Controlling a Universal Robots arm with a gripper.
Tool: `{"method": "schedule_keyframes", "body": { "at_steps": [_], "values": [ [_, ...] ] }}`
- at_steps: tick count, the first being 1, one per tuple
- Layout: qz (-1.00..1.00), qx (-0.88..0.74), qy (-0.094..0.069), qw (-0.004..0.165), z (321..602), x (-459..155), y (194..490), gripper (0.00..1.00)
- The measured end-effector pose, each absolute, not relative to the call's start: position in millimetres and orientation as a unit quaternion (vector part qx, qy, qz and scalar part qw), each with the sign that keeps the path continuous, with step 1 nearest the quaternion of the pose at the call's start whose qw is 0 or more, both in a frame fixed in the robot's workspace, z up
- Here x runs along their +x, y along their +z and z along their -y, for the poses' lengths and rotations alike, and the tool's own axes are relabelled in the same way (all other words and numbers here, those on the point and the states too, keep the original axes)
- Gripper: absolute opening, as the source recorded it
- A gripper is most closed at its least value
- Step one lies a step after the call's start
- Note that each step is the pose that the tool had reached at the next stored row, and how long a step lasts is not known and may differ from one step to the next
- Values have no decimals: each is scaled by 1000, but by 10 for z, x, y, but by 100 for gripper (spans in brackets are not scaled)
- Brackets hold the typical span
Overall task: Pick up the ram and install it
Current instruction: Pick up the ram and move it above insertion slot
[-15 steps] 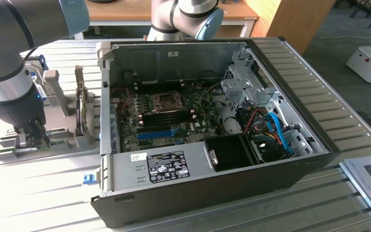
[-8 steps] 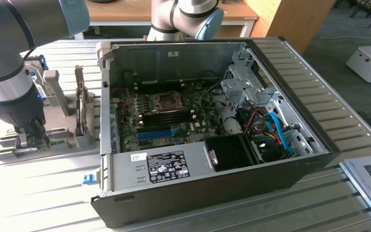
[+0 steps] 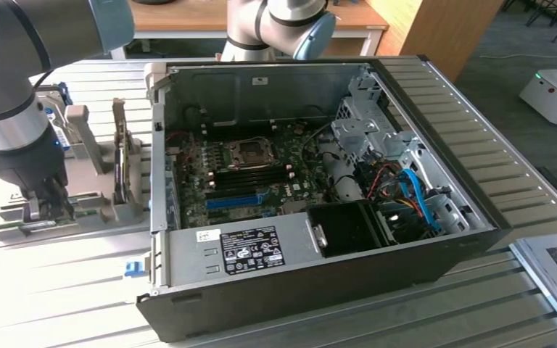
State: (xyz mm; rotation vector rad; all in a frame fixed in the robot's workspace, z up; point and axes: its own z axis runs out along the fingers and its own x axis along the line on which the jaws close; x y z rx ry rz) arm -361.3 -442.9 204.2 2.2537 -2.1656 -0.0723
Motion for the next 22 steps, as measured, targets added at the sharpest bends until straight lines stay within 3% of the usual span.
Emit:
{"method": "schedule_keyframes", "body": {
  "at_steps": [22],
  "values": [
    [693, 721, -23, 8, 4429, -3598, 2373, 12]
  ]
}}
